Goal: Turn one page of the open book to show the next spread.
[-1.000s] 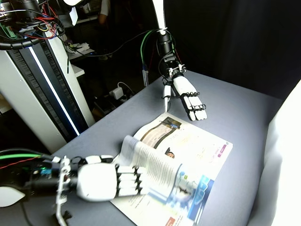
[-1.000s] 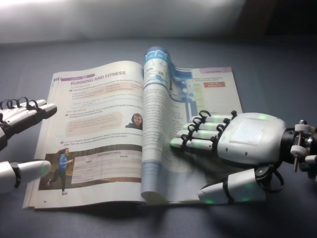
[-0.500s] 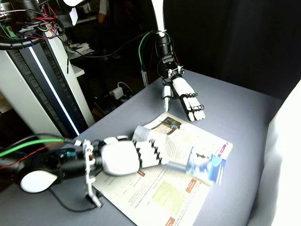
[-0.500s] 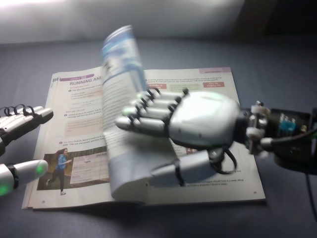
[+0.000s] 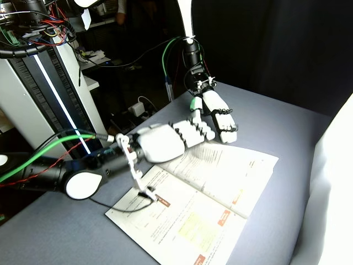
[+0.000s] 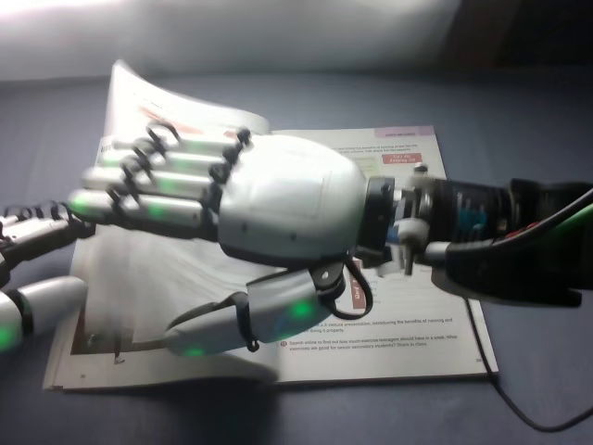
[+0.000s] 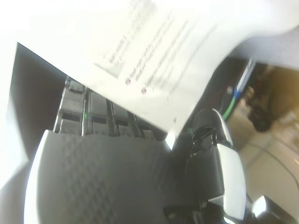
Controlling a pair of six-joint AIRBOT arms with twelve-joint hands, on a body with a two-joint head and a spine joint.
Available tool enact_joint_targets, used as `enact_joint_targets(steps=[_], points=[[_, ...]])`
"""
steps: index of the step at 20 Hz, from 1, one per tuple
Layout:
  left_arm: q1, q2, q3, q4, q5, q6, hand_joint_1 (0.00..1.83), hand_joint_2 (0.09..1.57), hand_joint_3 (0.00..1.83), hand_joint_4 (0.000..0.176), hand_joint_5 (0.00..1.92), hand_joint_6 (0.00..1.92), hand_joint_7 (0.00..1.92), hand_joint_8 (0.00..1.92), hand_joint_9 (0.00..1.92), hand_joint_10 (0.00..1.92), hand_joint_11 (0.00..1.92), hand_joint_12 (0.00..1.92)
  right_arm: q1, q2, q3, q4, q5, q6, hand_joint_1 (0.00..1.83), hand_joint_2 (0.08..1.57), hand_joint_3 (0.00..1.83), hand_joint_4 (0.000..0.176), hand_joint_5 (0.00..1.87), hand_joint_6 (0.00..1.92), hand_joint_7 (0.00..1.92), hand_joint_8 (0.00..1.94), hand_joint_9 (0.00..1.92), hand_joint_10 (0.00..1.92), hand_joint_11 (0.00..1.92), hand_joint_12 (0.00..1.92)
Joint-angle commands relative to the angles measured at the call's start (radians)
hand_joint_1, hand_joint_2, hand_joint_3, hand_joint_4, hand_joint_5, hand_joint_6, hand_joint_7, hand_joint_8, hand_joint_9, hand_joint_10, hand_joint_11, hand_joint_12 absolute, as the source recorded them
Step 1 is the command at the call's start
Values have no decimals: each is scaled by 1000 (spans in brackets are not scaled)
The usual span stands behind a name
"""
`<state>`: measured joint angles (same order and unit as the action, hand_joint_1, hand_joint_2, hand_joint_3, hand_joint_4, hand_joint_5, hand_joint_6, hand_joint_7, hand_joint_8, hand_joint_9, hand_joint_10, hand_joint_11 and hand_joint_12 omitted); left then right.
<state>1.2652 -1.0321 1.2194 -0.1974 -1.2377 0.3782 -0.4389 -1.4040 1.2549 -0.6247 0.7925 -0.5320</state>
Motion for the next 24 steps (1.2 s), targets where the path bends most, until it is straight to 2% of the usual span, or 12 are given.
enact_joint_targets(steps=[1,9,10,11,12,14,15,16,17,18,20,24], points=[[3,-18,5,-18,-65,4,53,1569,87,0,261,51,198,21,160,16,0,867,10,2,-11,18,161,13,0,1140,0,0,0,0,0,0,0,0,0,0],[47,46,-41,-95,-142,40,58,1571,84,0,267,45,202,17,160,15,0,872,17,162,-108,23,250,6,0,1131,0,0,0,0,0,0,0,0,0,0],[56,61,-52,-109,-162,49,235,1421,14,0,61,8,40,3,31,2,0,174,16,190,-116,31,246,-1,0,1119,0,1,0,0,0,0,0,0,0,0],[66,77,-64,-124,-190,59,386,1345,0,0,11,1,7,0,5,0,0,34,5,215,-122,38,243,-2,0,1116,0,3,0,0,0,0,0,0,0,0],[73,96,-76,-136,-220,71,300,1294,0,1,1,0,1,0,0,0,0,6,-11,245,-133,53,233,-12,0,1148,0,1,0,0,0,0,0,0,0,0],[74,117,-92,-143,-260,93,371,1315,0,0,0,0,0,0,0,0,0,0,-40,314,-162,109,219,-69,90,1105,0,0,0,0,0,0,0,0,0,0],[74,124,-96,-143,-279,97,388,1297,0,0,0,0,0,0,0,0,0,0,-57,338,-172,135,216,-97,78,1146,0,34,0,0,0,0,0,0,0,0],[74,130,-98,-136,-299,97,420,1294,0,0,0,0,0,0,0,0,0,0,-88,384,-188,185,214,-139,58,1160,3,0,0,0,0,0,0,0,0,0],[73,131,-99,-132,-308,97,422,1288,0,0,0,0,0,0,0,0,0,0,-105,410,-200,216,213,-162,37,1175,9,9,0,0,0,0,0,0,0,0],[65,132,-99,-120,-318,97,431,1287,0,0,0,0,0,0,0,0,0,0,-122,436,-211,245,210,-182,53,1173,6,44,0,0,0,0,0,0,0,0],[42,132,-96,-98,-327,97,333,1305,0,0,0,0,0,0,0,0,0,0,-172,501,-245,333,207,-249,4,1143,0,0,0,0,0,0,0,0,0,0],[-7,122,-88,-62,-339,98,265,1292,0,25,0,0,0,0,0,0,0,0,-251,565,-288,484,235,-340,0,1208,20,0,0,0,0,0,0,0,0,0]])
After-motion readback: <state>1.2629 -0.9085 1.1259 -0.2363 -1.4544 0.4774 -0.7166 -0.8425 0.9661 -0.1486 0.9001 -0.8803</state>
